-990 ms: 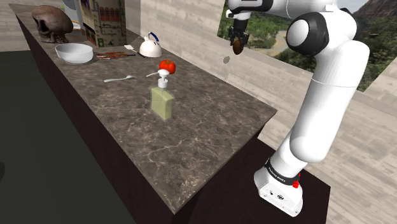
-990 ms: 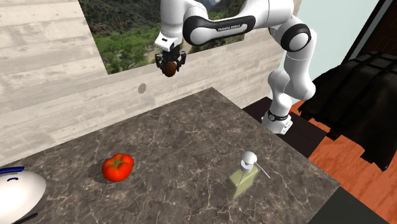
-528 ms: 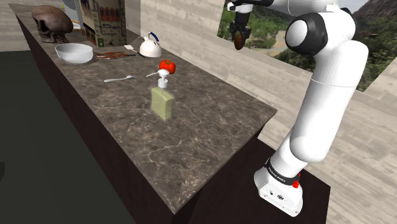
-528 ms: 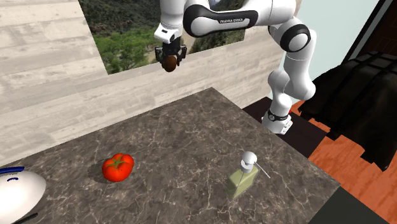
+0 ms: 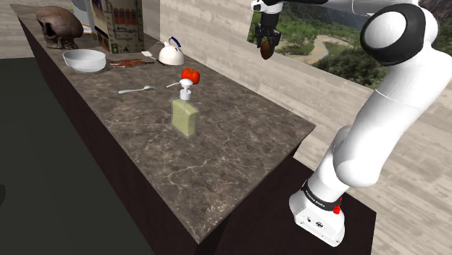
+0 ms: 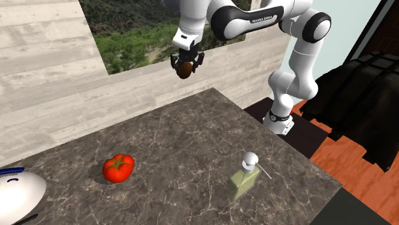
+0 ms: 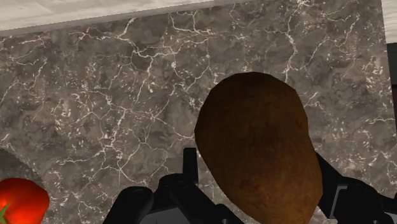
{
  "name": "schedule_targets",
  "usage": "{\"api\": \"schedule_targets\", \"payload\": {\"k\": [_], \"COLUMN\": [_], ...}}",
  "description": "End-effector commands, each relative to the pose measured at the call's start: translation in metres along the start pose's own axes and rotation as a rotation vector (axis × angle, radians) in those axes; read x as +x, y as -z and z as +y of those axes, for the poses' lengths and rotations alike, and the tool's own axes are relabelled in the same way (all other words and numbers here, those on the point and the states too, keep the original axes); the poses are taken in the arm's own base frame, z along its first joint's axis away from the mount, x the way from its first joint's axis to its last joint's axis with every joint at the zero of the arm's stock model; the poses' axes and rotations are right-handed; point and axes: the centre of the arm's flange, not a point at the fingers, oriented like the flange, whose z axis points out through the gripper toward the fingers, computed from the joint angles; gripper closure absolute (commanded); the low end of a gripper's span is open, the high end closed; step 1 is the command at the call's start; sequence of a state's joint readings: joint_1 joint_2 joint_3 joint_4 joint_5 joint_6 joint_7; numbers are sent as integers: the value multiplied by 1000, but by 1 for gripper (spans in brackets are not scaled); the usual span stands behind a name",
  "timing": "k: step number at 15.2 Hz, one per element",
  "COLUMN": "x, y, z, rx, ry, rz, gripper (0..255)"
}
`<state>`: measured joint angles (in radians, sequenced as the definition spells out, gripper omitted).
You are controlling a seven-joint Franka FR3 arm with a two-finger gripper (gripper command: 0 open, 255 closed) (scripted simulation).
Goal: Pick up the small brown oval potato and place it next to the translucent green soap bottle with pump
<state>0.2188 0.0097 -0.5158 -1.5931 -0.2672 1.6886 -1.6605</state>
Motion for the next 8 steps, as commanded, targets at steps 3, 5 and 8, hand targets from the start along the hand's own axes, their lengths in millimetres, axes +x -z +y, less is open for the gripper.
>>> {"api": "schedule_targets", "payload": {"k": [3,5,8], "x": [45,68,102], "y": [14,21,32], "z": [-21,-32,-48], "rx": [0,0,0], "ry": [-2,-2,-2], "rz": [-1,-1,-1], "gripper": [255,255,255]}}
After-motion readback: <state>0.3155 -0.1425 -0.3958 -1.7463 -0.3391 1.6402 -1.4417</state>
